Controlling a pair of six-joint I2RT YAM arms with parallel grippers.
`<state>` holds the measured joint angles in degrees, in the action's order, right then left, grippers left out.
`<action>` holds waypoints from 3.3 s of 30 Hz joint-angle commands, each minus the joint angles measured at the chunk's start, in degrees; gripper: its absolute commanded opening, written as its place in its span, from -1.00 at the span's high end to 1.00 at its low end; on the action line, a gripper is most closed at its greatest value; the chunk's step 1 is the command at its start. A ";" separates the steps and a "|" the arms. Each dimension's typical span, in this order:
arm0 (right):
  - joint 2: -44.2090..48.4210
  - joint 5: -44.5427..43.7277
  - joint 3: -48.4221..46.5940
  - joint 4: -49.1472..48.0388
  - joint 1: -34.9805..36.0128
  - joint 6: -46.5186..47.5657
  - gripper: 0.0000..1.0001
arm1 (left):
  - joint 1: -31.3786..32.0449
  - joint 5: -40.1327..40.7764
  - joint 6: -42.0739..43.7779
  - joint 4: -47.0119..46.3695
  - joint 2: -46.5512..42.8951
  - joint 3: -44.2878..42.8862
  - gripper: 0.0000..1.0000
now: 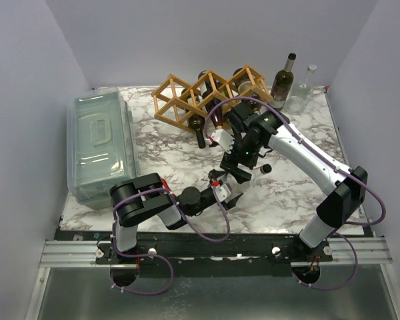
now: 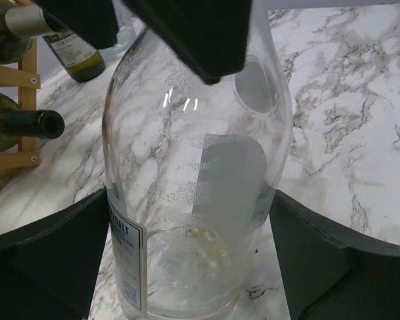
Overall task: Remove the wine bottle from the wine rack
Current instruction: Place the wine bottle at the corner of the board.
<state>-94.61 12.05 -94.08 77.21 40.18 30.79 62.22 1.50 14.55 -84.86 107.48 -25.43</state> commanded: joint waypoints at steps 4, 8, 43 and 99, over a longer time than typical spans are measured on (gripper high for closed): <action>-0.28 5.71 -3.10 -8.05 0.49 -3.87 -0.70 | 0.54 -1.94 -3.38 3.96 2.63 2.27 -0.05; 0.95 6.96 -4.07 -10.97 0.48 -5.67 -0.76 | 0.54 -1.97 -3.47 3.69 3.02 2.21 -0.05; 27.24 13.74 18.31 -16.32 -17.35 -11.89 -0.77 | 0.49 -0.70 -3.69 0.75 4.14 3.32 -0.07; 19.36 3.91 8.91 -18.74 -23.80 -7.17 1.00 | 0.57 -5.54 -16.99 13.26 -19.01 11.46 -0.97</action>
<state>-74.26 20.36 -81.65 59.88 19.05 20.73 62.39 -2.79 0.67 -76.55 94.28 -14.61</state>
